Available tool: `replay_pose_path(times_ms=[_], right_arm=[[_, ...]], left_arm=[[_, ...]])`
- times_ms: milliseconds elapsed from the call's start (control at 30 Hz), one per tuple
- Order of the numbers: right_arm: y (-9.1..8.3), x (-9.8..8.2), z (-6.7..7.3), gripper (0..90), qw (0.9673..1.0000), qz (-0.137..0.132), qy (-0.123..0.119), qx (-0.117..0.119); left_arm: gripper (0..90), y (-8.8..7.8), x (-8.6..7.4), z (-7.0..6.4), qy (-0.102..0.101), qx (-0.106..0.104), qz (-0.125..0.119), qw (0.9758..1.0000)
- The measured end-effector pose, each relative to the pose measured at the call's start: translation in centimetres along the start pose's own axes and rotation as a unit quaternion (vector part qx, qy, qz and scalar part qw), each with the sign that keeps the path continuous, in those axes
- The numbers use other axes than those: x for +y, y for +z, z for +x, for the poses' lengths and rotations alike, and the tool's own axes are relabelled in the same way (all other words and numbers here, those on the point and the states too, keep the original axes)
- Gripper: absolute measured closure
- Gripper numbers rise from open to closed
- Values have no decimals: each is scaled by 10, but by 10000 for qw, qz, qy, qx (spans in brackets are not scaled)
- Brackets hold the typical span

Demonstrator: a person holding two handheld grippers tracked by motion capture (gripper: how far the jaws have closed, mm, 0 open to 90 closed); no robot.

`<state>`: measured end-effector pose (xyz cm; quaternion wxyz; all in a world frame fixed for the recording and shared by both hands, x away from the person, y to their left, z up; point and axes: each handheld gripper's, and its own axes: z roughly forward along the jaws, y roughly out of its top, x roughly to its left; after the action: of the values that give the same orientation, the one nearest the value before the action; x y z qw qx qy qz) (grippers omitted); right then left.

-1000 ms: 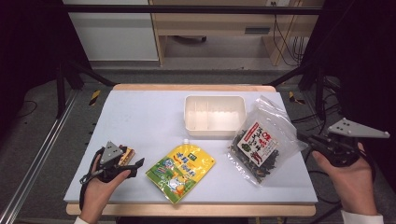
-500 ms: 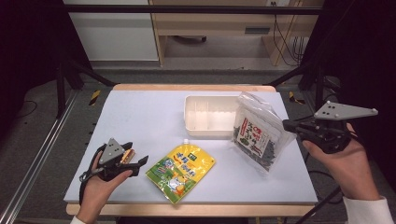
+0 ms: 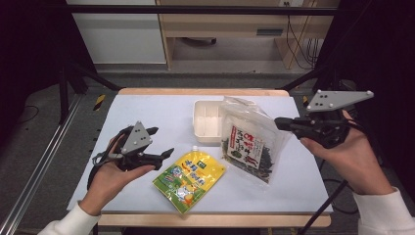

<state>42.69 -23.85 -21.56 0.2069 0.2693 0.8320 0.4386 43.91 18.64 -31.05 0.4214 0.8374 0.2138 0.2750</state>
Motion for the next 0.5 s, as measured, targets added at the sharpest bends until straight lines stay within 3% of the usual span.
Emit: replay_pose_path(times_ms=[67,100,133,167,500], right_arm=[[7,10,5,900,9999,54,-93,100],[13,17,8,900,9997,86,-169,168],[17,20,11,900,9995,112,-204,210],[21,24,13,900,9993,127,-241,240],[53,47,26,900,9974,72,-390,594]], left_arm=[[228,-1,14,0,102,-47,-41,9999],[220,-2,27,0,292,-7,-23,9996],[216,-2,27,0,292,-7,-23,9996],[213,-3,38,3,438,33,-17,9990],[161,-14,64,25,439,100,-163,9989]])
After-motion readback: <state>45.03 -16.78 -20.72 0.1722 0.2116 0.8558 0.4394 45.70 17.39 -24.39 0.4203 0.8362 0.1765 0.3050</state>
